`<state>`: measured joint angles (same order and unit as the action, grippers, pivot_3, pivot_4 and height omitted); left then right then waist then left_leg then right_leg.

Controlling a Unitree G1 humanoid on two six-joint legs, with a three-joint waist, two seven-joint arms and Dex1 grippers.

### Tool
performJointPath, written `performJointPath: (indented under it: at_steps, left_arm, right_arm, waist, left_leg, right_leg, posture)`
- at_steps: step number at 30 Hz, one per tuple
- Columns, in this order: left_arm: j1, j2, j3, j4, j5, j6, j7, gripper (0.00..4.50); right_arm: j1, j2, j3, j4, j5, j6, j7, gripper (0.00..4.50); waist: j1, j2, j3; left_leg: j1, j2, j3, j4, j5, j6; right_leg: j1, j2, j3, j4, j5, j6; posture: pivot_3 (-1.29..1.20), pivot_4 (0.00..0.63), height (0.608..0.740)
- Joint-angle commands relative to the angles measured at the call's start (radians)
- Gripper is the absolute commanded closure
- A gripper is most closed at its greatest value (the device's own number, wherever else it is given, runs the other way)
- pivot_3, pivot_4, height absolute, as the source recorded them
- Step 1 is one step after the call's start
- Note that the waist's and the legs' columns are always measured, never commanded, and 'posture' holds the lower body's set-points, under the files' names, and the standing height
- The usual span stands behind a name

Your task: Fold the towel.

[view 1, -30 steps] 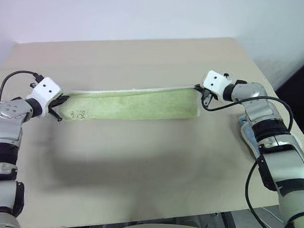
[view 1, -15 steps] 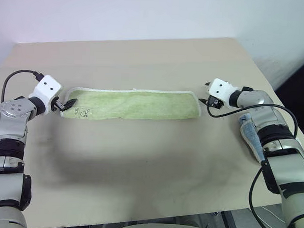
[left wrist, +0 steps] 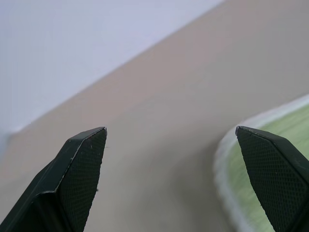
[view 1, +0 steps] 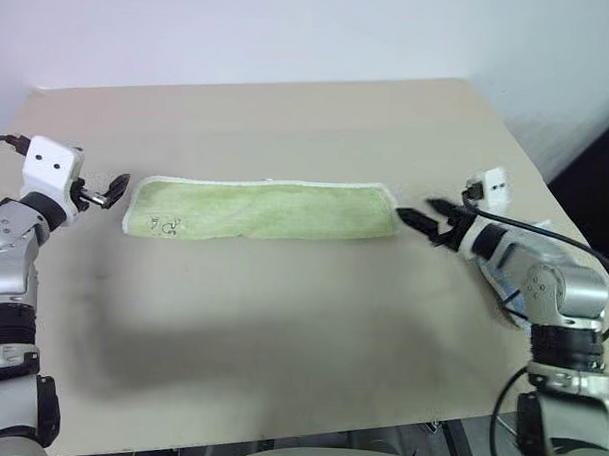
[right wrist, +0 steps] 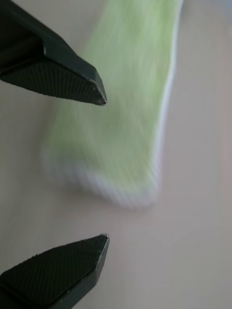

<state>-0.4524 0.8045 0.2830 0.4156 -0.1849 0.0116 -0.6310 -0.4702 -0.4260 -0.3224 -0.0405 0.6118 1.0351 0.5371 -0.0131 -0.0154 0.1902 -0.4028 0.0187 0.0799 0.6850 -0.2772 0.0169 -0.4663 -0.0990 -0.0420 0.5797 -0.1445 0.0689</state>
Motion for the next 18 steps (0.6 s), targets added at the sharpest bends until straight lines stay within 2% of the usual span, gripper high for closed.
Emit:
performJointPath:
  at_steps: [1,4,9,15,18]
  left_arm:
    - [0.027,-0.003,-0.005,-0.116,-0.047,0.006,-0.070,0.00]
    - [0.041,-0.012,-0.023,-0.146,-0.044,0.015,-0.090,0.00]
    - [0.064,-0.037,-0.042,-0.246,-0.100,0.068,-0.153,0.00]
    - [0.100,-0.054,-0.052,-0.351,-0.156,0.139,-0.198,0.00]
    - [0.123,-0.057,-0.063,-0.390,-0.175,0.172,-0.225,0.00]
  right_arm:
    - [-0.031,0.129,-0.192,-0.081,0.136,0.260,-0.217,0.00]
    - [-0.078,0.248,-0.330,-0.073,0.161,0.410,-0.369,0.00]
    - [-0.146,0.361,-0.490,-0.068,0.134,0.568,-0.503,0.00]
    - [-0.260,0.456,-0.647,-0.001,0.097,0.565,-0.620,0.00]
    - [-0.318,0.475,-0.692,0.071,0.096,0.484,-0.654,0.00]
  waist:
    - [0.000,0.000,-0.001]
    - [0.001,0.000,-0.001]
    - [-0.001,0.000,-0.001]
    - [-0.011,0.000,-0.001]
    - [-0.017,0.000,-0.001]
  left_leg:
    - [0.000,0.000,0.000,0.000,0.000,0.000]
    - [0.000,0.001,0.000,0.000,0.000,0.000]
    - [-0.004,0.000,0.001,0.000,0.000,0.000]
    - [-0.003,0.000,0.001,0.000,0.000,0.000]
    - [-0.002,0.000,0.000,0.000,0.000,0.000]
  right_leg:
    - [0.000,0.000,0.000,0.000,0.000,0.000]
    - [-0.001,0.000,0.000,0.000,0.000,-0.001]
    - [-0.003,0.000,0.000,0.000,0.000,-0.001]
    - [-0.002,0.001,0.000,-0.001,0.000,0.000]
    - [-0.002,0.001,0.000,-0.001,0.000,-0.001]
  posture:
    - [0.00,0.150,0.728]
    - [0.00,0.150,0.728]
    - [0.00,0.150,0.728]
    - [0.00,0.150,0.728]
    - [0.00,0.150,0.728]
